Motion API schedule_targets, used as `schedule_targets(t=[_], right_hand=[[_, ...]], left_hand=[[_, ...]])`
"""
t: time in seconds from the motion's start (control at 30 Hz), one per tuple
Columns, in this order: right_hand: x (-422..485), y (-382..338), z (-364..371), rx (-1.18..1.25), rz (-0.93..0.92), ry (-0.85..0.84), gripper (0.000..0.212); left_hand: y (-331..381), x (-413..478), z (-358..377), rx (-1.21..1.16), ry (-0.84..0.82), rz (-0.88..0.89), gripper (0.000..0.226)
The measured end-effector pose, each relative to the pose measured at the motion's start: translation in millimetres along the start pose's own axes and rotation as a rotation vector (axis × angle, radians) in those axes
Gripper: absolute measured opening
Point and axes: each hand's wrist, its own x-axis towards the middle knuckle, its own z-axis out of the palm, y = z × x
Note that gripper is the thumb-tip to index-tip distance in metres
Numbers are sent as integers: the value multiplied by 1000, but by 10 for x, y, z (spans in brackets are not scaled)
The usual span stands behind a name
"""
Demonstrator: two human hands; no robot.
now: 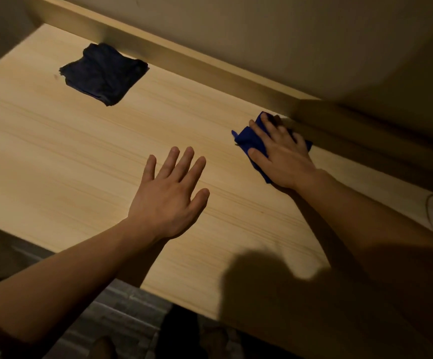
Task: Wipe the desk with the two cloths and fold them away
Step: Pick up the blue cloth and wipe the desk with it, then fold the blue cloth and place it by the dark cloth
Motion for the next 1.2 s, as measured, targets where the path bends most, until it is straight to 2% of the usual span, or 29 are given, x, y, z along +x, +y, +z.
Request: schedule_targets(t=[0.3,0.57,0.7,0.83,0.93,1.0,1.07,1.13,1.2], right_hand=[[-760,-396,208,1,-76,9,70],[-1436,-887,406,4,-41,19,67],[-1773,-1242,497,22,-13,10,65],[-2057,-1691,548,44,1,-9,63],[-2198,-2018,516,167,17,-19,58],[-2254,-2262,427,379,23,-56,54],[-2267,-2502,259,526,18,-126,54],[-2237,-2752,35,536,-15,-135,54],[-2149,-3038,-210,470,-104,-87,58]], left_hand=[[5,8,20,10,-3,-3,73],[14,-7,-13,-2,-19,14,74],[6,-66,-118,-103,-19,47,72],[-42,-314,-319,-446,133,15,61],[-119,-803,-404,-841,73,-143,47],[-198,-1170,-517,-1123,-27,-308,21],[-336,-1456,-669,-1313,-199,-419,30],[-511,-1716,-856,-1609,-418,-615,25],[-714,-1906,-1070,-1874,-622,-747,50]])
